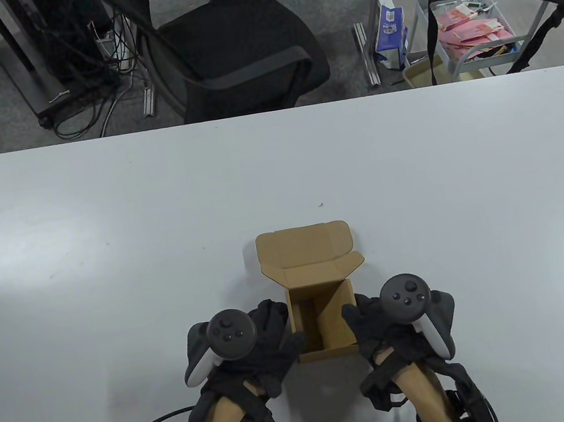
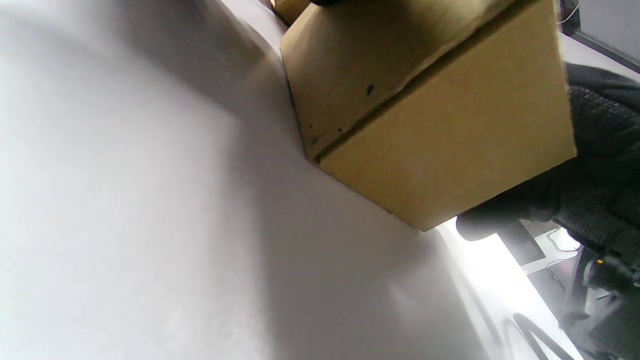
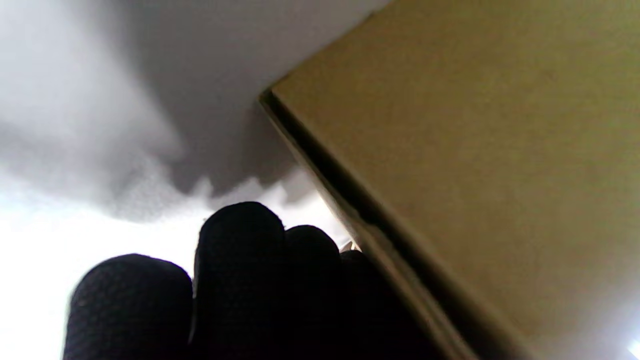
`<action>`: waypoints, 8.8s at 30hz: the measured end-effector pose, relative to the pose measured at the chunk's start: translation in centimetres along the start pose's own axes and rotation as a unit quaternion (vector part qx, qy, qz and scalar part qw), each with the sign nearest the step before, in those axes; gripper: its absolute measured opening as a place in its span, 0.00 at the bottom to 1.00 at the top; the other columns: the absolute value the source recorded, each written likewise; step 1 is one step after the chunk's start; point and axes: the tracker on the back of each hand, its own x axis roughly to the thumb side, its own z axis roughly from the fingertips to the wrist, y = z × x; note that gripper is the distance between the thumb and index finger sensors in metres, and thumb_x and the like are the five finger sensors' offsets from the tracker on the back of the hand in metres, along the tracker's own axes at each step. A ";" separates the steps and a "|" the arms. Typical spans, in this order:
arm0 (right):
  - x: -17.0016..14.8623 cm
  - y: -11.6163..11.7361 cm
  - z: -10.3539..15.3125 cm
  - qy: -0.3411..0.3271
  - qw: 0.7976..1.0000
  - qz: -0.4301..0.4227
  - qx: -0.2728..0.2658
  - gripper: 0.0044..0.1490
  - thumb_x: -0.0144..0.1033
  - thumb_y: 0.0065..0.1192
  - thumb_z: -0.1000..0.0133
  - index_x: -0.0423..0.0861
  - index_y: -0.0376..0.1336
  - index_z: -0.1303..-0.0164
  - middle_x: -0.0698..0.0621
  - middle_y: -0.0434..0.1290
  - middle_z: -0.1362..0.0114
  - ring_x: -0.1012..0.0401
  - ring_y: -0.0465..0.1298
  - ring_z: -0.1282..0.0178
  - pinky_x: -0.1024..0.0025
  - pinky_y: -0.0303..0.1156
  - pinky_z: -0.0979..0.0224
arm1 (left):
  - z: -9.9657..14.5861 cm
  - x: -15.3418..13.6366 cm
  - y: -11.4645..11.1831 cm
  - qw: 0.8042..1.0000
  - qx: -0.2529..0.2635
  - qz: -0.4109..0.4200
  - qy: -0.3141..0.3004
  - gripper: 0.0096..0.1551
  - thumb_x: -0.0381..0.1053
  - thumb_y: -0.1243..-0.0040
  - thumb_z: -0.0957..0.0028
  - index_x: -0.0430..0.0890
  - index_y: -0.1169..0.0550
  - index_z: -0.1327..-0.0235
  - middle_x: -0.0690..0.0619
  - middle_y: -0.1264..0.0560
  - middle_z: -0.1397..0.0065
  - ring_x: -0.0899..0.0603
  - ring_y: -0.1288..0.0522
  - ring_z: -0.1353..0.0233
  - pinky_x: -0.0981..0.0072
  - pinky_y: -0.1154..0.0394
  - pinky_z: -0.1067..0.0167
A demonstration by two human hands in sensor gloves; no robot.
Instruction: Fully disassemble small mailer box
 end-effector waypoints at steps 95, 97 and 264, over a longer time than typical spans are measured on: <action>-0.3 -3.7 -2.6 0.056 0.957 0.227 -0.171 0.38 0.57 0.61 0.58 0.53 0.68 0.38 0.55 0.55 0.18 0.47 0.46 0.15 0.42 0.46 0.19 | -0.3 0.7 -0.5 1.000 0.008 -0.008 0.007 0.56 0.76 0.60 0.50 0.40 0.48 0.20 0.39 0.56 0.16 0.28 0.57 0.19 0.31 0.57 0.25; 0.4 -4.8 -0.7 0.029 0.956 0.205 -0.208 0.39 0.57 0.62 0.58 0.50 0.69 0.40 0.51 0.59 0.20 0.45 0.53 0.19 0.43 0.52 0.22 | -0.2 0.8 -0.6 1.000 0.012 -0.010 0.012 0.56 0.76 0.60 0.50 0.40 0.48 0.20 0.39 0.56 0.16 0.28 0.57 0.19 0.31 0.57 0.25; -1.1 1.9 -0.5 -0.130 0.947 0.256 0.145 0.68 0.58 0.80 0.71 0.68 0.40 0.29 0.60 0.24 0.19 0.51 0.22 0.17 0.43 0.30 0.16 | 0.8 3.2 2.0 0.941 0.067 -0.331 -0.026 0.48 0.72 0.39 0.55 0.65 0.43 0.21 0.64 0.58 0.13 0.35 0.49 0.15 0.35 0.48 0.23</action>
